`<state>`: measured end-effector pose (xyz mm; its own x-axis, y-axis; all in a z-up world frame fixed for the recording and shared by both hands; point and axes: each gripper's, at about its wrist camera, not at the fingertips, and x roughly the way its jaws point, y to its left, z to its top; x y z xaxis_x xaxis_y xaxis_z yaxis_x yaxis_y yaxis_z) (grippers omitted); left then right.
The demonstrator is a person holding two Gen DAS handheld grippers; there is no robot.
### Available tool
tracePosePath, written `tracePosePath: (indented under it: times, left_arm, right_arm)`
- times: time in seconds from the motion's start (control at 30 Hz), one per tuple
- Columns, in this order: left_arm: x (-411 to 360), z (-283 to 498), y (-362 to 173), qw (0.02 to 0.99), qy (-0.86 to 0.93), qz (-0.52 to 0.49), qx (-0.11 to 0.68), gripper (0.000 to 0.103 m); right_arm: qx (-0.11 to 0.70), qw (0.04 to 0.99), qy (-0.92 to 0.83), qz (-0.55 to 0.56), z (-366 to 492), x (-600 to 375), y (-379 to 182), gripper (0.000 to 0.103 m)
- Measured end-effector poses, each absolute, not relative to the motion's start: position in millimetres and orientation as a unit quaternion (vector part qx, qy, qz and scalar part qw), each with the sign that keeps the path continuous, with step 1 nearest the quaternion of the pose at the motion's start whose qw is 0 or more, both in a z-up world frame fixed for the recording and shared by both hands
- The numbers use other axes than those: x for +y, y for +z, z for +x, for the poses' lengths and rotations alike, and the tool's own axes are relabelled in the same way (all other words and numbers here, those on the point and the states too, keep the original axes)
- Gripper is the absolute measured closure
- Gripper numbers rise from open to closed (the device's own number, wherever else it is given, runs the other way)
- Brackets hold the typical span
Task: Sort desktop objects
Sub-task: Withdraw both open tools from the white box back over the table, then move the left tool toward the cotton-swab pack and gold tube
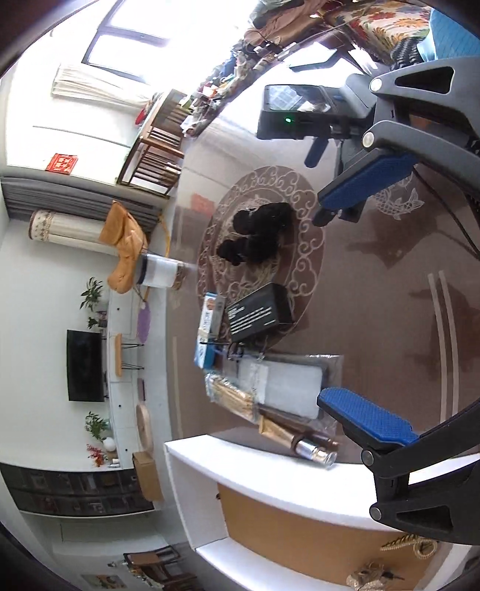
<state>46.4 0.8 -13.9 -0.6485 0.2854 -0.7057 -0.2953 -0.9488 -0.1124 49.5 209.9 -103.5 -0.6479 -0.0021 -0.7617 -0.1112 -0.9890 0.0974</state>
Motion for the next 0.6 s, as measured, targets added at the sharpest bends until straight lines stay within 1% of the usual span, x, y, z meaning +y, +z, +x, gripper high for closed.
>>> tracePosePath:
  times: [0.13, 0.23, 0.33, 0.6]
  left_arm:
    - [19, 42, -63, 0.136, 0.892, -0.428, 0.051, 0.004]
    - [16, 39, -86, 0.119, 0.889, -0.438, 0.064, 0.004]
    - [11, 37, -100, 0.106, 0.887, -0.443, 0.071, 0.004]
    - [9, 32, -111, 0.092, 0.887, -0.445, 0.085, 0.004]
  right_arm:
    - [0.072, 0.044, 0.903, -0.422, 50, 215, -108, 0.0]
    - [0.08, 0.049, 0.9, -0.425, 51, 218, -110, 0.0]
    - [0.083, 0.053, 0.896, -0.433, 49, 219, -114, 0.0]
    - [0.087, 0.058, 0.89, -0.445, 48, 220, -119, 0.0]
